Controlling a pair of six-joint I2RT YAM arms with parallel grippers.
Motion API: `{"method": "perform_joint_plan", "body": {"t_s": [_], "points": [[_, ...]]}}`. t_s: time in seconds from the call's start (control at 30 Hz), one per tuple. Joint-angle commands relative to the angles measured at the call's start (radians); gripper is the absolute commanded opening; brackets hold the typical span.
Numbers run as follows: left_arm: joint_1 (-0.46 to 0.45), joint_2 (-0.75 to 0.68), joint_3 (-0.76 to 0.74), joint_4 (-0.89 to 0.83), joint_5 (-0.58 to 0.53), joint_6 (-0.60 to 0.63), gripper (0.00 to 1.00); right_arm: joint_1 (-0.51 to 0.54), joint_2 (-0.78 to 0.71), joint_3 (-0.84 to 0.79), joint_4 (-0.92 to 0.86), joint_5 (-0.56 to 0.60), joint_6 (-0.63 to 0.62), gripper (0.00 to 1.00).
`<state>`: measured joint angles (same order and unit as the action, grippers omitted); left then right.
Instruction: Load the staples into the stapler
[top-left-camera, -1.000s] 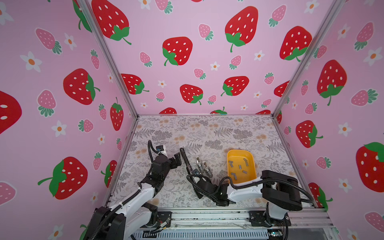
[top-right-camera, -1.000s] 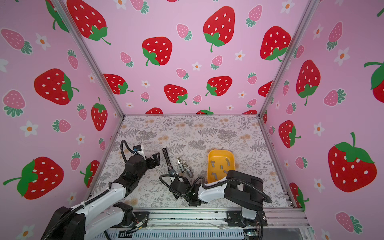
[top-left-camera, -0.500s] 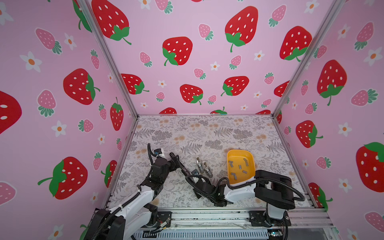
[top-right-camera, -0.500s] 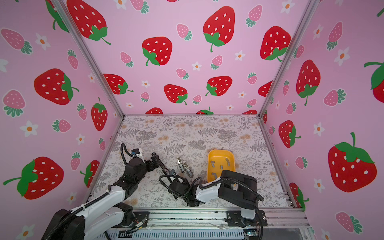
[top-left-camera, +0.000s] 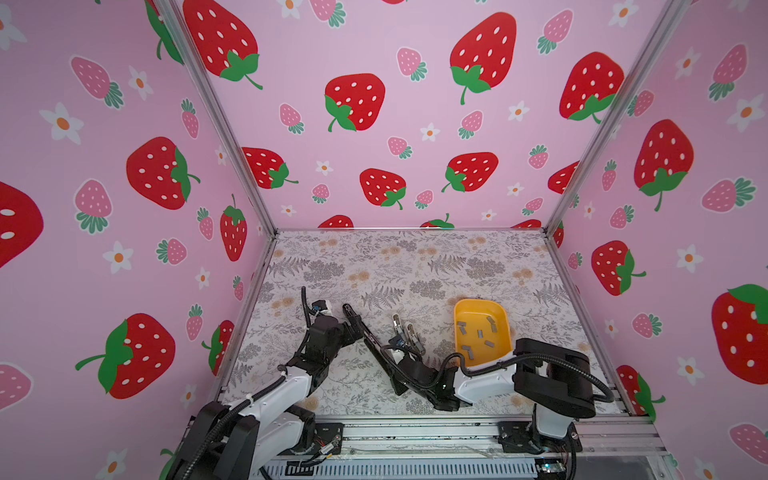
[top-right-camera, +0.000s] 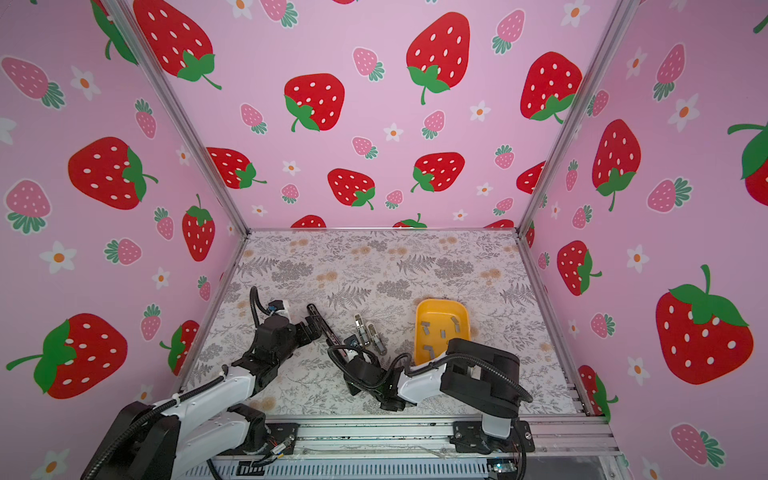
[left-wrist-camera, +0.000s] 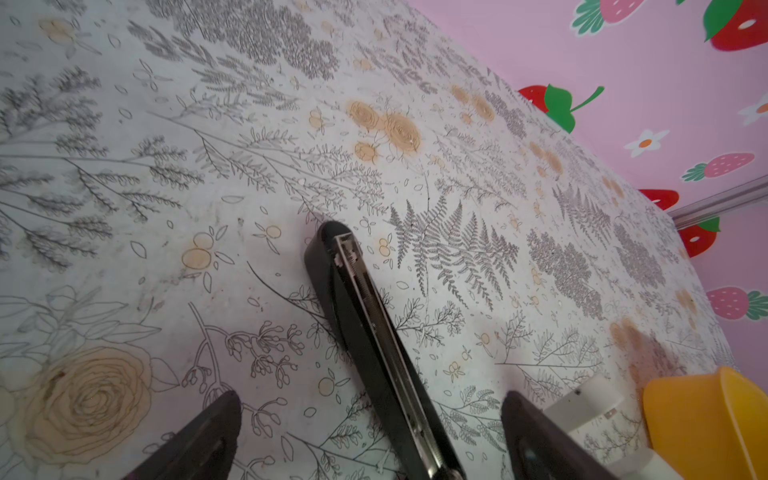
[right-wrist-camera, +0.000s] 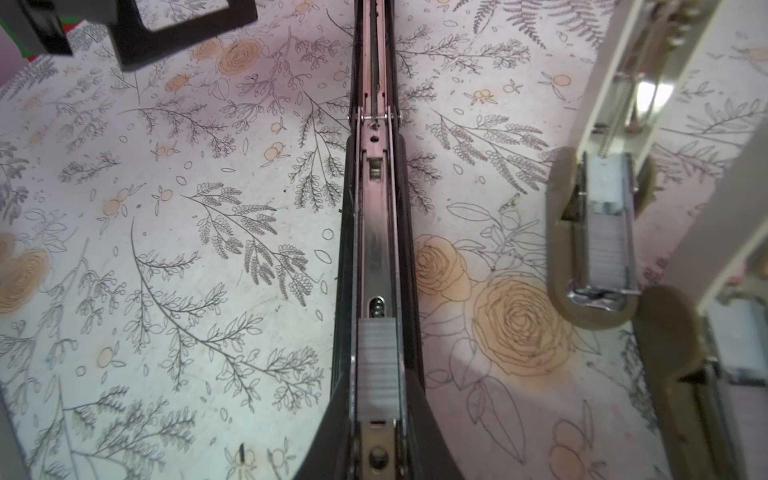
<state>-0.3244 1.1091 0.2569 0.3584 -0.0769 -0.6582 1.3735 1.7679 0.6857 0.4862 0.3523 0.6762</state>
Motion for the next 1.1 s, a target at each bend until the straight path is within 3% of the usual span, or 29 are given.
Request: {"method": "perform_joint_plan", "body": {"t_s": [0.0,0.73,0.9,1.07], "points": [[0.004,0.063,0.021,0.094,0.070,-0.058,0.99,-0.020,-0.041,-0.041,0.073,-0.027,0.063,0.00],[0.011,0.518,0.148,0.294,0.131,-0.097,0.98,0.013,0.023,-0.036,0.136,-0.053,0.004,0.00],[0.031,0.573,0.172,0.339,0.178,-0.090,0.93,0.062,0.039,-0.029,0.143,-0.019,-0.028,0.00],[0.052,0.532,0.168,0.369,0.207,-0.042,0.80,0.078,0.070,-0.030,0.181,-0.001,-0.058,0.00]]}}
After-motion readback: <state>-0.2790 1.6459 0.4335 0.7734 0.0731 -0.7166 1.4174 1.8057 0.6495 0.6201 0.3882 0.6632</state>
